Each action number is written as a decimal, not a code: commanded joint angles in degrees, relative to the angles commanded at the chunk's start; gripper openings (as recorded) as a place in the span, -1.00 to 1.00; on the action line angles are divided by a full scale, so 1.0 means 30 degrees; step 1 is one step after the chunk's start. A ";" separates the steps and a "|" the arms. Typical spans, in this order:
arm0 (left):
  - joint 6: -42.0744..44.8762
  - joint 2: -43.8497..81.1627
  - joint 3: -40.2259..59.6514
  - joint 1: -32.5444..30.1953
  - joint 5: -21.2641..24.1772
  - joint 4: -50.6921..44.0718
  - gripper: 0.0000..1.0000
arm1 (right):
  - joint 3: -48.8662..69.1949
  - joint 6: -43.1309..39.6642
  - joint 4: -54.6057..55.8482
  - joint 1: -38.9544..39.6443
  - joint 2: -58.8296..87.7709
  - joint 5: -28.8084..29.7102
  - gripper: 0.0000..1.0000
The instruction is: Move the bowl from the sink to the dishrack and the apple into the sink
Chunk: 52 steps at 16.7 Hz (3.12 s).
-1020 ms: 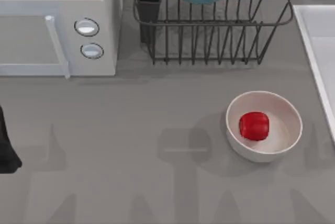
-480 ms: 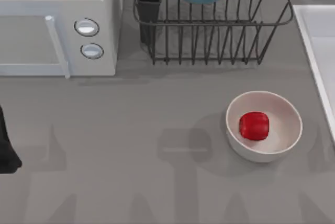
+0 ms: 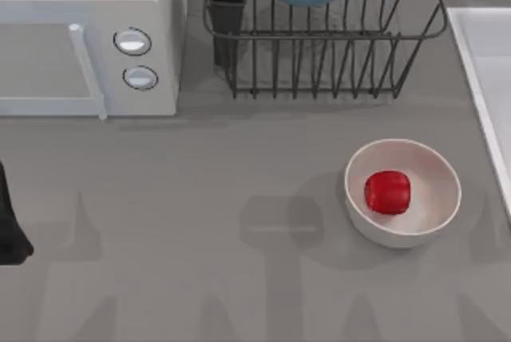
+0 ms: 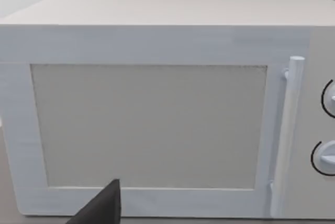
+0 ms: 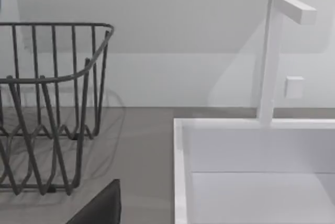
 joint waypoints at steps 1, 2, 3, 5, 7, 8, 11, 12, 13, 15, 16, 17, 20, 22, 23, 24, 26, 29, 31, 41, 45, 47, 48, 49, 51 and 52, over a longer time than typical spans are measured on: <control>0.0000 0.0000 0.0000 0.0000 0.0000 0.0000 1.00 | 0.0000 0.0000 0.0000 0.0000 0.0000 0.0000 1.00; 0.0000 0.0000 0.0000 0.0000 0.0000 0.0000 1.00 | 0.0000 0.0000 0.0000 0.0000 0.0000 0.0000 1.00; 0.0000 0.0000 0.0000 0.0000 0.0000 0.0000 1.00 | 0.0000 0.0000 0.0000 0.0000 0.0000 0.0000 1.00; 0.0000 0.0000 0.0000 0.0000 0.0000 0.0000 1.00 | 0.0000 0.0000 0.0000 0.0000 0.0000 0.0000 1.00; 0.0000 0.0000 0.0000 0.0000 0.0000 0.0000 1.00 | 0.0000 0.0000 0.0000 0.0000 0.0000 0.0000 1.00; 0.0000 0.0000 0.0000 0.0000 0.0000 0.0000 1.00 | 0.0000 0.0000 0.0000 0.0000 0.0000 0.0000 1.00; 0.0000 0.0000 0.0000 0.0000 0.0000 0.0000 1.00 | 0.0000 0.0000 0.0000 0.0000 0.0000 0.0000 1.00; 0.0000 0.0000 0.0000 0.0000 0.0000 0.0000 1.00 | 0.0000 0.0000 0.0000 0.0000 0.0000 0.0000 1.00; 0.0000 0.0000 0.0000 0.0000 0.0000 0.0000 1.00 | 0.0004 0.0001 0.0002 0.0003 0.0005 0.0000 1.00; 0.0000 0.0000 0.0000 0.0000 0.0000 0.0000 1.00 | 0.0195 0.0071 -0.0135 0.0031 0.0196 0.0036 1.00; 0.0000 0.0000 0.0000 0.0000 0.0000 0.0000 1.00 | 0.0590 0.0214 -0.0414 0.0098 0.0591 0.0099 1.00; 0.0000 0.0000 0.0000 0.0000 0.0000 0.0000 1.00 | 0.1188 0.0420 -0.0826 0.0211 0.1191 0.0176 1.00; 0.0000 0.0000 0.0000 0.0000 0.0000 0.0000 1.00 | 0.4169 0.1373 -0.2811 0.0858 0.4219 0.0381 1.00; 0.0000 0.0000 0.0000 0.0000 0.0000 0.0000 1.00 | 0.6959 0.2236 -0.4687 0.1535 0.7252 0.0446 1.00; 0.0000 0.0000 0.0000 0.0000 0.0000 0.0000 1.00 | 0.8496 0.2710 -0.5748 0.1934 0.9065 0.0450 1.00; 0.0000 0.0000 0.0000 0.0000 0.0000 0.0000 1.00 | 1.0073 0.3206 -0.6876 0.2363 1.1037 0.0437 1.00; 0.0000 0.0000 0.0000 0.0000 0.0000 0.0000 1.00 | 1.3285 0.4243 -0.9289 0.3290 1.5330 0.0359 1.00; 0.0000 0.0000 0.0000 0.0000 0.0000 0.0000 1.00 | 1.8065 0.5764 -1.3005 0.4773 2.2135 0.0129 1.00; 0.0000 0.0000 0.0000 0.0000 0.0000 0.0000 1.00 | 2.1099 0.6673 -1.5352 0.5765 2.6448 -0.0054 1.00; 0.0000 0.0000 0.0000 0.0000 0.0000 0.0000 1.00 | 3.0708 0.9192 -2.2318 0.8857 3.8290 0.0010 1.00; 0.0000 0.0000 0.0000 0.0000 0.0000 0.0000 1.00 | 3.0894 0.9230 -2.2421 0.8908 3.8471 0.0029 1.00; 0.0000 0.0000 0.0000 0.0000 0.0000 0.0000 1.00 | 3.0796 0.9219 -2.2320 0.8807 3.8450 0.0013 1.00; 0.0000 0.0000 0.0000 0.0000 0.0000 0.0000 1.00 | 3.0609 0.9232 -2.2070 0.8804 3.8558 0.0015 1.00; 0.0000 0.0000 0.0000 0.0000 0.0000 0.0000 1.00 | 3.0298 0.9230 -2.1627 0.8816 3.8720 0.0020 1.00; 0.0000 0.0000 0.0000 0.0000 0.0000 0.0000 1.00 | 2.9437 0.9221 -2.0196 0.8862 3.9218 0.0022 1.00; 0.0000 0.0000 0.0000 0.0000 0.0000 0.0000 1.00 | 2.8921 0.9218 -1.9273 0.8889 3.9537 0.0017 1.00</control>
